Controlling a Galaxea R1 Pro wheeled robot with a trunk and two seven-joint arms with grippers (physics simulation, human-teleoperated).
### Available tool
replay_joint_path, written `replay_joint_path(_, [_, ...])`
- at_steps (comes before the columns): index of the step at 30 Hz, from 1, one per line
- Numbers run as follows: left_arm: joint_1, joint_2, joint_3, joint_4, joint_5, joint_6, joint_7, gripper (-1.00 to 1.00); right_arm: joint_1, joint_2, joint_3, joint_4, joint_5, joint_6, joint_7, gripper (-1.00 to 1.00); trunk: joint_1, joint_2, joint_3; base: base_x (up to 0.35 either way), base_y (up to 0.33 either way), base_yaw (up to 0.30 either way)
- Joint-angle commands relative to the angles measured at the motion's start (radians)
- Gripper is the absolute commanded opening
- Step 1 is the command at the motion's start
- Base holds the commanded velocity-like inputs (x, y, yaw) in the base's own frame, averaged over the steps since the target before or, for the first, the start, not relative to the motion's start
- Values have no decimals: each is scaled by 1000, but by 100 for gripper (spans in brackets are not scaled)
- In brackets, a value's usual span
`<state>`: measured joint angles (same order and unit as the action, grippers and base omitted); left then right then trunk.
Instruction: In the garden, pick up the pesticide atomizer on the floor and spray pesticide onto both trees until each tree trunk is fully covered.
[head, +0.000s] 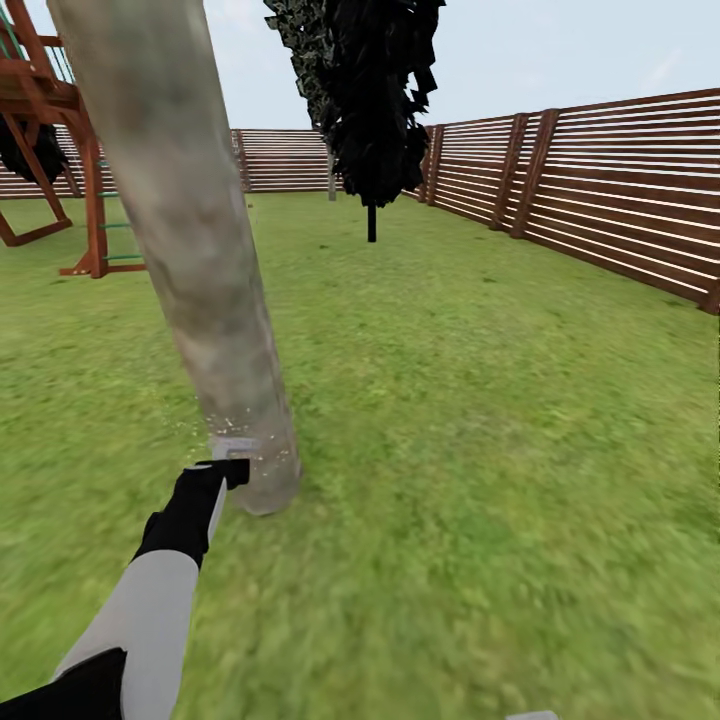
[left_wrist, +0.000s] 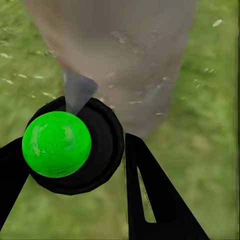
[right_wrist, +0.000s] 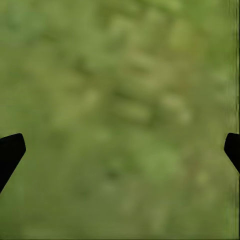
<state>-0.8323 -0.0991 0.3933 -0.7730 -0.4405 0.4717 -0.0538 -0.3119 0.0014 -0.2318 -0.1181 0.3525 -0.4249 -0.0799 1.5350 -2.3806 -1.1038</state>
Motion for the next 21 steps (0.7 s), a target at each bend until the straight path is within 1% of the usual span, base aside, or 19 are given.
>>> replay_joint_path(1, [0,-1,6,-2,-7,4,-5,-100,-1,0,-4,2,10,-3,-4,100,0,0,-1,0,-264,0])
replay_joint_path(5, [0,1,7,-2,-7,3,-3,-100,-1,2,-3,-1,9,-5,-6,100,0,0,-1,0,-272,0])
replay_joint_path(8, [0,2,8,-2,-7,2,-1,-100,-1,-10,-6,-19,9,-9,-7,100,0,0,-1,62,-272,0])
replay_joint_path(10, [1,2,9,-2,-7,1,1,-100,-1,-8,-4,-87,8,-9,-3,100,0,0,-1,139,-267,0])
replay_joint_path(12, [2,5,10,-2,-8,1,3,-100,-1,0,-1,-122,10,-9,-1,100,0,0,-1,151,-266,0])
replay_joint_path(13, [2,9,27,-2,-9,1,3,-100,-1,1,1,-129,11,-9,0,100,0,0,-1,154,-265,0])
replay_joint_path(15, [2,10,44,-2,-9,0,3,-100,-1,1,2,-131,12,-9,0,100,0,0,-1,160,-261,0])
replay_joint_path(18, [2,11,53,-2,-10,-1,5,-100,-1,-6,3,-130,13,-9,0,100,0,0,-1,182,-241,0])
replay_joint_path(21, [2,12,62,-2,-11,-1,5,-100,-1,-7,2,-130,11,-10,-3,100,0,0,-1,141,-245,163])
